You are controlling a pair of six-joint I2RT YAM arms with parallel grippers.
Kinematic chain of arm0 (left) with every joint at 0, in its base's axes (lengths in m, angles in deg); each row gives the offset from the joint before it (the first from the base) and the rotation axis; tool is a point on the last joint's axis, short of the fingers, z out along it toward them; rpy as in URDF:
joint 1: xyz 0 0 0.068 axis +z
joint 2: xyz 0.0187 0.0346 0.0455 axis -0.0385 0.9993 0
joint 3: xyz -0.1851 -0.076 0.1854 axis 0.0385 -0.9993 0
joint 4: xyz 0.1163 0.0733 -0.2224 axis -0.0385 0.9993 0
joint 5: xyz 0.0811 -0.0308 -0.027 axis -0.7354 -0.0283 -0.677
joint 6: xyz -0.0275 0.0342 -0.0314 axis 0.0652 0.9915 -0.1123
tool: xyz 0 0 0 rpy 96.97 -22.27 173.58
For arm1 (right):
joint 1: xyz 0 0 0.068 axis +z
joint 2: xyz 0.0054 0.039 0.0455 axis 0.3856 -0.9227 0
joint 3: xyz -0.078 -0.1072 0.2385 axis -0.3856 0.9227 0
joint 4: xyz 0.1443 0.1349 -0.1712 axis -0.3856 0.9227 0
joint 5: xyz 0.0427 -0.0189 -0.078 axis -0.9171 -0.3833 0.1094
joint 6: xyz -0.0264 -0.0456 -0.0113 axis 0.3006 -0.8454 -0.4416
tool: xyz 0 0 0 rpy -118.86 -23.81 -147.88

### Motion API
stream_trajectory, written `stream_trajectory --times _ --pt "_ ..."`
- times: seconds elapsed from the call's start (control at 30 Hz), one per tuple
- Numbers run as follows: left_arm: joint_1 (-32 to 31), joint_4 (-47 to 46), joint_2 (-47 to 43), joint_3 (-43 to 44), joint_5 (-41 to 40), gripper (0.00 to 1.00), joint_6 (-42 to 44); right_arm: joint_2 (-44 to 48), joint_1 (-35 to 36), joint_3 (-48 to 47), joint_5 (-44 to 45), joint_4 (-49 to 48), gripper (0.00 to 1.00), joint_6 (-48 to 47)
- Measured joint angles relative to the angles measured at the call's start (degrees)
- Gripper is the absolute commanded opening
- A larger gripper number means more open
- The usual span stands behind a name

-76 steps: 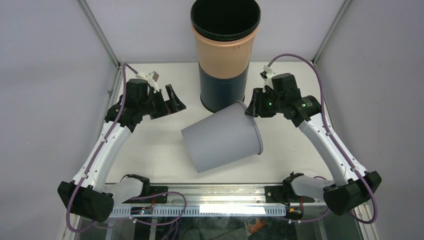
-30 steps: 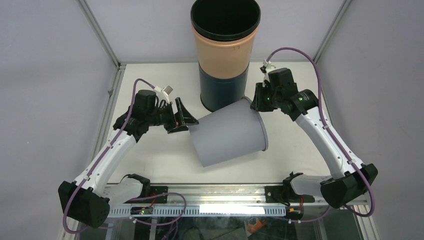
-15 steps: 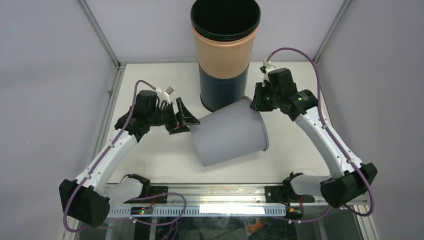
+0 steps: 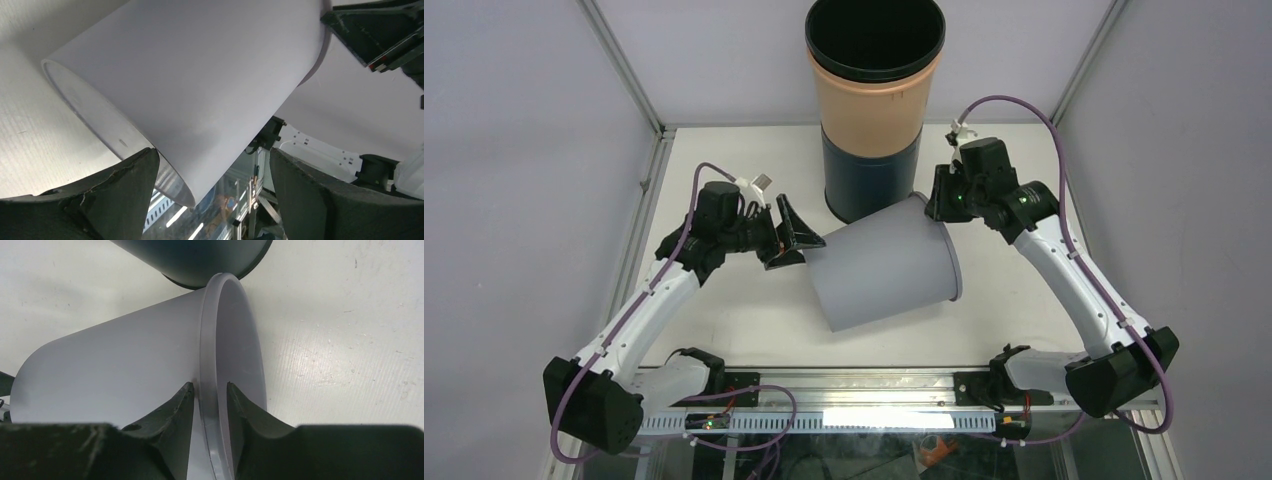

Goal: Turn the large container upside down

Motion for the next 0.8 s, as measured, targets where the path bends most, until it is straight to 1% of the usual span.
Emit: stream_trajectory --times 0.2,0.33,0.43,0.67,0.8 --pt "-0.9 -5.9 -1.0 -0.2 -1.1 0.83 -4.9 0.0 0.0 0.3 2.9 -0.5 0.33 -0.1" --pt "-4.6 -7.8 0.0 1.0 -2.3 0.83 -6.4 0.0 -0.5 0.3 5.8 -0.6 0.35 -0.3" --pt "-6.4 -7.8 2.1 3.9 -2.8 0.84 -6.8 0.0 -1.2 0.3 8.2 -0.7 0.34 -1.1" --pt "-6.7 -8.0 4.6 11.4 -4.2 0.85 -7.3 0.0 -1.7 1.5 11.3 -1.1 0.32 -1.7" --pt "-6.7 -12.3 6.2 15.9 -4.2 0.85 -8.1 -0.5 -1.6 4.5 10.0 1.5 0.31 -1.4"
